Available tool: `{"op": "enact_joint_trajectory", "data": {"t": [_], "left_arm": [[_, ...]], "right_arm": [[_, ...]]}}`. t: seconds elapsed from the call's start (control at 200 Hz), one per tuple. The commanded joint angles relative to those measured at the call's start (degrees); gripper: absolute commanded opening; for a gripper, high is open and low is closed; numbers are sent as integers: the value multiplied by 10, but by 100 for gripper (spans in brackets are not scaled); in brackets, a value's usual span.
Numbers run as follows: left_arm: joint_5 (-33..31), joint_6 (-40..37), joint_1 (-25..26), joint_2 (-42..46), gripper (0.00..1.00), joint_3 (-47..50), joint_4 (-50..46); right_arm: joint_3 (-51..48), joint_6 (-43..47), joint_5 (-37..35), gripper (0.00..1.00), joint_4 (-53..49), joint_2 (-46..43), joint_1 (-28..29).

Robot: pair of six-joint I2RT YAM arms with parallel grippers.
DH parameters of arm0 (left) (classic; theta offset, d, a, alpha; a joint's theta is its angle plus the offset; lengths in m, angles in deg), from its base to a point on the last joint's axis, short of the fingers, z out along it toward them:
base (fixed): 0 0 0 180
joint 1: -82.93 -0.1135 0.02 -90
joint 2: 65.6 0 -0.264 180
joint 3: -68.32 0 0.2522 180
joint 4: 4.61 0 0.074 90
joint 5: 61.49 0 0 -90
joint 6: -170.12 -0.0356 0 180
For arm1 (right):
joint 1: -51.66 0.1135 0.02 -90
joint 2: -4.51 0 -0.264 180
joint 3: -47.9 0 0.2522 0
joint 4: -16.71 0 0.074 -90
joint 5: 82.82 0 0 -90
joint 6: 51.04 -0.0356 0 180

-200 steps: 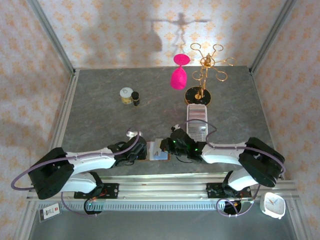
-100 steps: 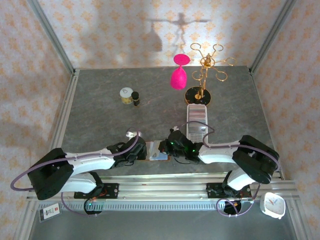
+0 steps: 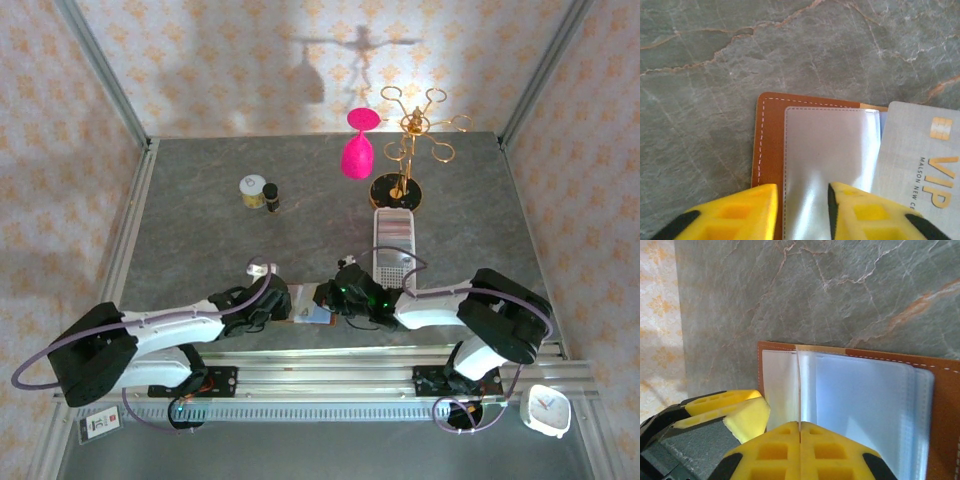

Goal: Put the credit cards into the card holder
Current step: Insert the credit card into the card slot.

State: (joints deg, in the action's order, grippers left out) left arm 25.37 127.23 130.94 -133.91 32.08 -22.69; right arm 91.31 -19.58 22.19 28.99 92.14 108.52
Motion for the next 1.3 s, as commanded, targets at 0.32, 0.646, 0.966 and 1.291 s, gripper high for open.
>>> {"op": "enact_joint_trajectory", "data": {"t": [0.32, 0.646, 0.966, 1.291], "left_arm": [[-57, 18, 4, 26, 43, 17, -36], [-31, 12, 4, -18, 29, 20, -17], [-24, 11, 4, -25, 26, 25, -11], [-21, 16, 4, -25, 26, 32, -2]], "right_arm": [[-31, -38, 11, 0, 64, 5, 4], [-36, -65, 37, 0, 110, 21, 4], [-27, -80, 38, 0, 84, 40, 4], [-28, -81, 49, 0, 87, 37, 4]]}}
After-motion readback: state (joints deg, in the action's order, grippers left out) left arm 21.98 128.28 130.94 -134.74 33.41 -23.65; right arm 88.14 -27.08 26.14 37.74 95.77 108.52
